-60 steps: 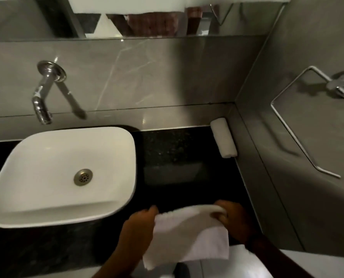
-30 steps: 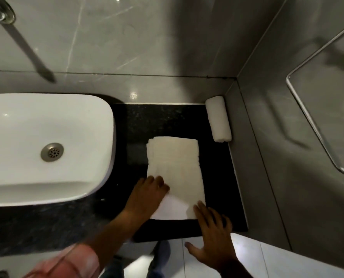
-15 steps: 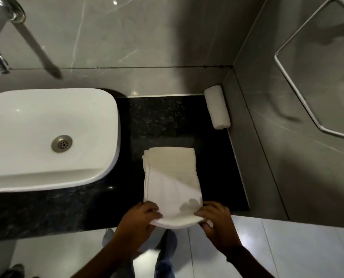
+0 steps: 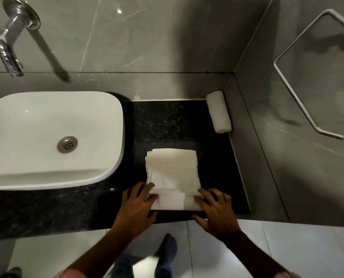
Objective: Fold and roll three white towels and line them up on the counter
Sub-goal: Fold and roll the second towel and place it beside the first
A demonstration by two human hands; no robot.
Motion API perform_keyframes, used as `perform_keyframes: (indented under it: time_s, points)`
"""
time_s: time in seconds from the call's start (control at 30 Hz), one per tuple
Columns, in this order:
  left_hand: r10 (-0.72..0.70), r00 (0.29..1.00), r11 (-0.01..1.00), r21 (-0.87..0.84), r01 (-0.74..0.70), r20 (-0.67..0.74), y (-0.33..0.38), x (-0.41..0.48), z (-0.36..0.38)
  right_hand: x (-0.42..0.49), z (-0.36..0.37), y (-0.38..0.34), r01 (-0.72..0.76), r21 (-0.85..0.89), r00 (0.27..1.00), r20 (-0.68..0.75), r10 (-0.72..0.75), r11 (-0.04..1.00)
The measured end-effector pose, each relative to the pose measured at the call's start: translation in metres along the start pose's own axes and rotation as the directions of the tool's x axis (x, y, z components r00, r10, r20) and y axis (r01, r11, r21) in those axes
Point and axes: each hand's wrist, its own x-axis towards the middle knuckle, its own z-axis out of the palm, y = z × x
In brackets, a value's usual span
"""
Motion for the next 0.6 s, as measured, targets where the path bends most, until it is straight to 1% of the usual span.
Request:
perform_keyframes:
  time_s: [0.07, 0.1, 0.13, 0.17, 0.2, 0.23, 0.27, 0.3, 0.33, 0.37, 0.4, 0.43, 0.47, 0.5, 0.53, 0.57, 0.6]
  points:
    - [0.113, 0.993, 0.993, 0.036, -0.113, 0.017, -0.006, 0.010, -0.004, 0.008, -0.006, 0.006, 0.074, -0.005, 0.997, 0.014, -0.074, 0.997]
    - [0.142, 0.989, 0.990, 0.001, -0.143, 0.042, -0.010, 0.016, -0.006, 0.014, -0.008, 0.009, 0.081, 0.021, 0.996, 0.041, -0.082, 0.997]
    - [0.138, 0.988, 0.987, -0.087, -0.132, 0.066, -0.015, 0.024, -0.007, 0.022, -0.012, 0.011, 0.036, 0.095, 0.996, 0.077, -0.043, 0.995]
    - [0.083, 0.992, 0.973, -0.223, -0.060, 0.097, -0.020, 0.032, -0.011, 0.031, -0.016, 0.012, -0.071, 0.218, 0.991, 0.123, 0.045, 0.973]
    - [-0.003, 0.991, 0.930, -0.365, 0.053, 0.136, -0.023, 0.041, -0.015, 0.041, -0.021, 0.013, -0.213, 0.363, 0.971, 0.182, 0.155, 0.907]
    - [-0.085, 0.984, 0.864, -0.480, 0.150, 0.155, -0.026, 0.049, -0.017, 0.051, -0.024, 0.012, -0.338, 0.511, 0.938, 0.246, 0.243, 0.791]
    - [-0.168, 0.976, 0.799, -0.562, 0.215, 0.135, -0.027, 0.057, -0.015, 0.062, -0.025, 0.012, -0.415, 0.629, 0.910, 0.291, 0.296, 0.658]
    - [-0.244, 0.965, 0.764, -0.595, 0.250, 0.092, -0.026, 0.064, -0.014, 0.072, -0.024, 0.010, -0.446, 0.696, 0.892, 0.298, 0.340, 0.562]
    - [-0.298, 0.952, 0.750, -0.601, 0.277, 0.066, -0.023, 0.070, -0.011, 0.080, -0.022, 0.007, -0.457, 0.726, 0.879, 0.281, 0.385, 0.513]
    - [-0.335, 0.939, 0.746, -0.590, 0.310, 0.070, -0.020, 0.074, -0.007, 0.085, -0.017, 0.006, -0.451, 0.715, 0.874, 0.231, 0.429, 0.534]
    - [-0.371, 0.923, 0.721, -0.594, 0.358, 0.106, -0.016, 0.076, -0.005, 0.087, -0.012, 0.004, -0.438, 0.674, 0.876, 0.170, 0.452, 0.595]
    - [-0.390, 0.908, 0.696, -0.596, 0.400, 0.154, -0.012, 0.076, -0.005, 0.086, -0.008, 0.005, -0.408, 0.598, 0.894, 0.106, 0.436, 0.690]
    - [-0.380, 0.913, 0.731, -0.558, 0.393, 0.146, -0.012, 0.074, -0.002, 0.082, -0.004, 0.007, -0.354, 0.482, 0.923, 0.041, 0.383, 0.802]
    - [-0.322, 0.940, 0.825, -0.454, 0.336, 0.110, -0.013, 0.069, 0.000, 0.075, 0.000, 0.011, -0.266, 0.344, 0.957, -0.020, 0.290, 0.901]
    - [-0.236, 0.966, 0.917, -0.306, 0.256, 0.101, -0.015, 0.064, 0.002, 0.068, 0.001, 0.015, -0.176, 0.227, 0.981, -0.042, 0.190, 0.958]
    - [-0.166, 0.978, 0.964, -0.187, 0.188, 0.129, -0.018, 0.061, 0.001, 0.062, 0.002, 0.020, -0.100, 0.153, 0.994, -0.034, 0.106, 0.983]
    - [-0.118, 0.979, 0.984, -0.110, 0.137, 0.169, -0.022, 0.061, -0.002, 0.059, 0.004, 0.025, -0.037, 0.114, 0.999, -0.028, 0.040, 0.993]
